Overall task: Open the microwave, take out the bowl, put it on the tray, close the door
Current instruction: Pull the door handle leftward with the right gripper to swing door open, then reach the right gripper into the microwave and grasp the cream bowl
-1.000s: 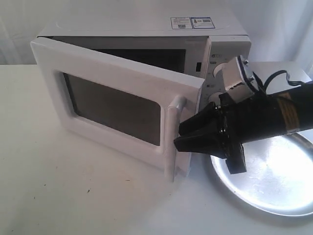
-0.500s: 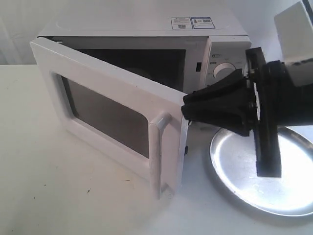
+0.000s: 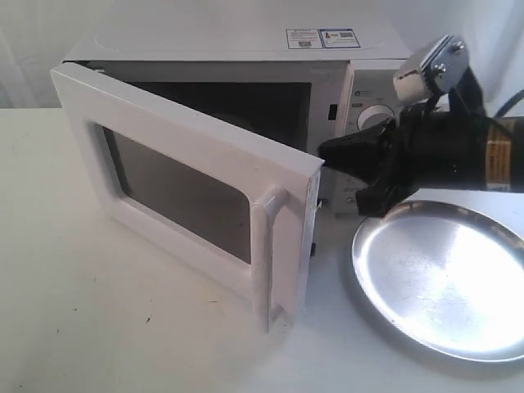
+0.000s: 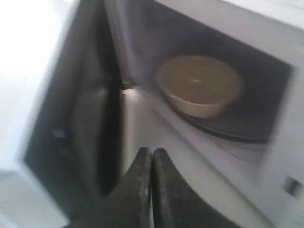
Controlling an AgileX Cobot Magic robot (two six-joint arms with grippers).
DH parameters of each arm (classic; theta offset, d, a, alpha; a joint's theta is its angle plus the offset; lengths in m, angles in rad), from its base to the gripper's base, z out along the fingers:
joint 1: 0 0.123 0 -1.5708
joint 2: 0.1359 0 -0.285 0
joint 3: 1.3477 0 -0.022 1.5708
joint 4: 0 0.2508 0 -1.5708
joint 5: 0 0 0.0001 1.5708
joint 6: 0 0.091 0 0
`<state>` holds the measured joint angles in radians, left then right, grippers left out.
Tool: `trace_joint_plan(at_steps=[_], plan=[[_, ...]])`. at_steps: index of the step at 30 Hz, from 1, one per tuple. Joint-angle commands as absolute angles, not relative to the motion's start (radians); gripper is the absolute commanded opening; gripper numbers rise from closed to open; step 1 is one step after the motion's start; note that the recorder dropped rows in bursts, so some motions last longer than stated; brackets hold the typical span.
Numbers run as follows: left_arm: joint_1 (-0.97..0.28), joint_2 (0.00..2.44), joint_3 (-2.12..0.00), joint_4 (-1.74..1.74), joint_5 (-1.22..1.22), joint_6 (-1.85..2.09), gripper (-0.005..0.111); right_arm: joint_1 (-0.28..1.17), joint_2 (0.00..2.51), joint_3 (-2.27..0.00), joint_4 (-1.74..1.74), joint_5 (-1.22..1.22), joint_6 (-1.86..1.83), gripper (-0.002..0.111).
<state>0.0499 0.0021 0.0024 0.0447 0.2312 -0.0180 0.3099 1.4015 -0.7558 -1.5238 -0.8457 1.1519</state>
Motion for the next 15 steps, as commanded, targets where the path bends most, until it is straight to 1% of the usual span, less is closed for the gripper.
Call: trace_joint_plan(at_steps=[1, 5, 9, 11, 13, 15], plan=[[0.046, 0.000, 0.000, 0.038, 0.232, -0.022, 0.000, 0.345, 1.457, -0.783, -1.545, -1.221, 1.072, 0.000], [0.046, 0.000, 0.000, 0.038, 0.232, -0.022, 0.000, 0.381, 1.452, -0.785, -1.513, -1.205, 0.993, 0.000], [0.046, 0.000, 0.000, 0.038, 0.232, -0.022, 0.000, 0.423, 1.466, -0.778, -1.337, -0.931, 0.969, 0.000], [0.046, 0.000, 0.000, 0.038, 0.232, -0.022, 0.000, 0.463, 1.495, -0.778, -1.278, -0.879, 0.950, 0.000], [0.046, 0.000, 0.000, 0.038, 0.232, -0.022, 0.000, 0.510, 1.538, -0.778, -1.161, -0.877, 0.849, 0.000], [0.046, 0.000, 0.000, 0.038, 0.232, -0.022, 0.000, 0.571, 1.591, -0.782, -1.012, -0.849, 0.726, 0.004]])
